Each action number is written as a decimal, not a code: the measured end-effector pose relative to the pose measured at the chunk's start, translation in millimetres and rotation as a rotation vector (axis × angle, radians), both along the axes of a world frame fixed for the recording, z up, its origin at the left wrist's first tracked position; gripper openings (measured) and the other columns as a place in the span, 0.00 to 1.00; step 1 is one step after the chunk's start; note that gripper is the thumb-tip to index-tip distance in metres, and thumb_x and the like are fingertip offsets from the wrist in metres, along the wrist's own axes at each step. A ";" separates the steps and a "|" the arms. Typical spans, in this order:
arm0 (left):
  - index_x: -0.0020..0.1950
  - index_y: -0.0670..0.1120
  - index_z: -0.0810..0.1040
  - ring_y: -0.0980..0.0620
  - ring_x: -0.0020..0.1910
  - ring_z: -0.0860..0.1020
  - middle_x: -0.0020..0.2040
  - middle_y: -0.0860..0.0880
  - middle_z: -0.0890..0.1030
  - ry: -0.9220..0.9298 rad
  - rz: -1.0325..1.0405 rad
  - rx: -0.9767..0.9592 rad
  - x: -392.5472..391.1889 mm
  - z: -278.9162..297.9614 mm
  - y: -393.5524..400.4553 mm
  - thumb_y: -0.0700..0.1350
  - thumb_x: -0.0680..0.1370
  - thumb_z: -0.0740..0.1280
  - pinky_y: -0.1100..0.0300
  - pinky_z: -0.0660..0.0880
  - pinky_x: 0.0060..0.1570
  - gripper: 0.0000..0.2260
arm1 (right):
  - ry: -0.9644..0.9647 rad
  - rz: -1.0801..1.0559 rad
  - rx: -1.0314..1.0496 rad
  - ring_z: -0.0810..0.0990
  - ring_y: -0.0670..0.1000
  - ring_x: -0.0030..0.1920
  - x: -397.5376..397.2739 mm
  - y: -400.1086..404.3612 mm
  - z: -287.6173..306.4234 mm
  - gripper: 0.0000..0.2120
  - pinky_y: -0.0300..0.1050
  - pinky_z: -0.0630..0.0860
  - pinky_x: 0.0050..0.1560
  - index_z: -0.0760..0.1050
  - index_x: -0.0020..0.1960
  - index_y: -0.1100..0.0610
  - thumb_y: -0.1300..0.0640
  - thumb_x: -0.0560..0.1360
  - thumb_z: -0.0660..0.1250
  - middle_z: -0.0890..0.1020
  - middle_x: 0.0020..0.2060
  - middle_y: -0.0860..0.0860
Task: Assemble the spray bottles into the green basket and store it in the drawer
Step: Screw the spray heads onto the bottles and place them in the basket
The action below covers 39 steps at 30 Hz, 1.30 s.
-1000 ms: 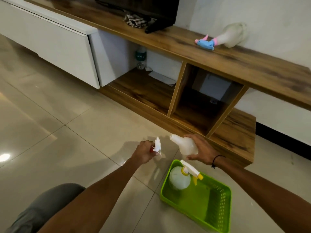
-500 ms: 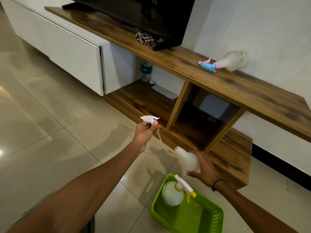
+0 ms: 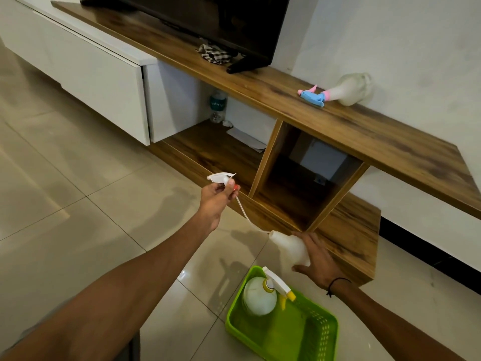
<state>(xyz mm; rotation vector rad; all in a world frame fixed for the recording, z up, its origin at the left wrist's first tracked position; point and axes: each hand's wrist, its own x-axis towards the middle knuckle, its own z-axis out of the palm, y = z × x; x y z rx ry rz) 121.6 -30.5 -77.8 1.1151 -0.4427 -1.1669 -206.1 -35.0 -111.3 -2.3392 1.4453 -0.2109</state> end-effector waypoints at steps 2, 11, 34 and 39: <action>0.69 0.38 0.79 0.52 0.51 0.86 0.60 0.39 0.86 0.000 -0.005 0.000 -2.8 -1.4 -0.3 0.44 0.81 0.72 0.65 0.83 0.48 0.18 | -0.010 0.003 -0.002 0.67 0.53 0.70 2.9 0.4 0.3 0.44 0.58 0.74 0.70 0.65 0.77 0.46 0.52 0.66 0.83 0.67 0.71 0.46; 0.68 0.38 0.80 0.54 0.47 0.86 0.58 0.41 0.87 0.019 -0.002 0.028 -6.4 -5.8 0.7 0.45 0.81 0.72 0.62 0.84 0.51 0.18 | -0.033 0.022 -0.023 0.66 0.51 0.71 19.8 2.9 1.3 0.45 0.57 0.71 0.72 0.63 0.78 0.46 0.51 0.67 0.82 0.66 0.72 0.44; 0.69 0.38 0.80 0.49 0.59 0.86 0.58 0.45 0.88 0.152 -0.072 0.081 -62.3 -14.4 14.4 0.47 0.80 0.74 0.61 0.85 0.41 0.20 | -0.073 -0.109 -0.117 0.75 0.53 0.59 70.3 1.8 9.0 0.45 0.52 0.84 0.47 0.58 0.69 0.45 0.36 0.61 0.80 0.72 0.64 0.50; 0.60 0.45 0.81 0.46 0.61 0.85 0.61 0.42 0.86 0.209 -0.111 0.091 -66.0 -17.1 16.7 0.48 0.80 0.73 0.59 0.86 0.42 0.11 | -0.153 -0.120 -0.065 0.72 0.50 0.60 70.2 2.9 16.4 0.44 0.52 0.83 0.53 0.59 0.69 0.46 0.35 0.63 0.79 0.71 0.66 0.50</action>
